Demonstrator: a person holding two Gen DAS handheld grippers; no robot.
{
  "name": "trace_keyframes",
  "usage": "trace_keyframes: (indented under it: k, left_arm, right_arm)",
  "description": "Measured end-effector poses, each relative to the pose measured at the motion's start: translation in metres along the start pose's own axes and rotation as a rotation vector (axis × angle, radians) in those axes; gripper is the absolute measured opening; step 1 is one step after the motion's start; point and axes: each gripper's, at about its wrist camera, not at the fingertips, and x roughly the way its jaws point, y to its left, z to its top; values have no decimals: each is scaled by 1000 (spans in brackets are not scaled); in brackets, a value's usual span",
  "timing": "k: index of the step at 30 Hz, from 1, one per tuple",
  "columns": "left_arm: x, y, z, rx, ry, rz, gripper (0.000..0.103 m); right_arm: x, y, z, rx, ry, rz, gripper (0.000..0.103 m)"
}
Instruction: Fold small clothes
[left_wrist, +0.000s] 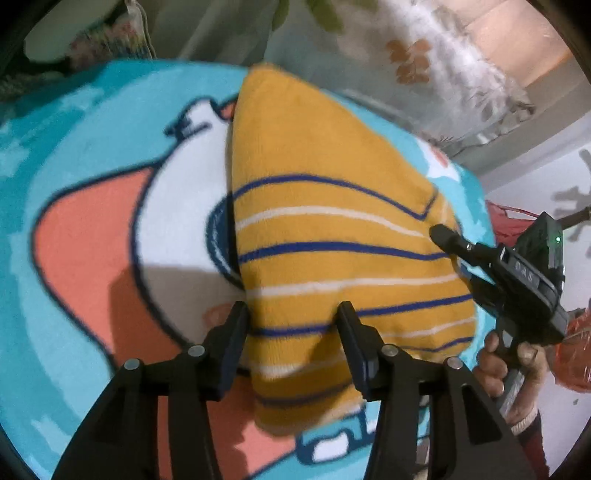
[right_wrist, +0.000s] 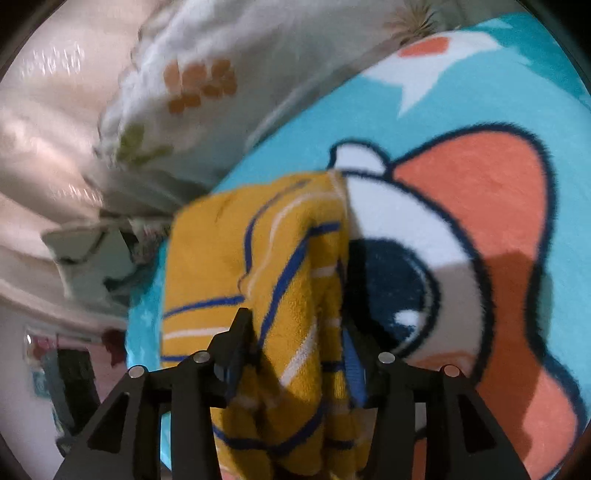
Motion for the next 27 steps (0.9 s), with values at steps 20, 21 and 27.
trace_keyframes:
  k: [20, 21, 27]
  left_arm:
    - [23, -14, 38, 110, -45, 128, 70]
    - [19, -13, 35, 112, -50, 136, 70]
    - [15, 5, 6, 95, -48, 144, 81]
  right_arm:
    - [-2, 44, 19, -56, -53, -78, 39]
    - [-9, 54, 15, -89, -65, -99, 39]
    - [-37, 85, -38, -247, -121, -189, 39]
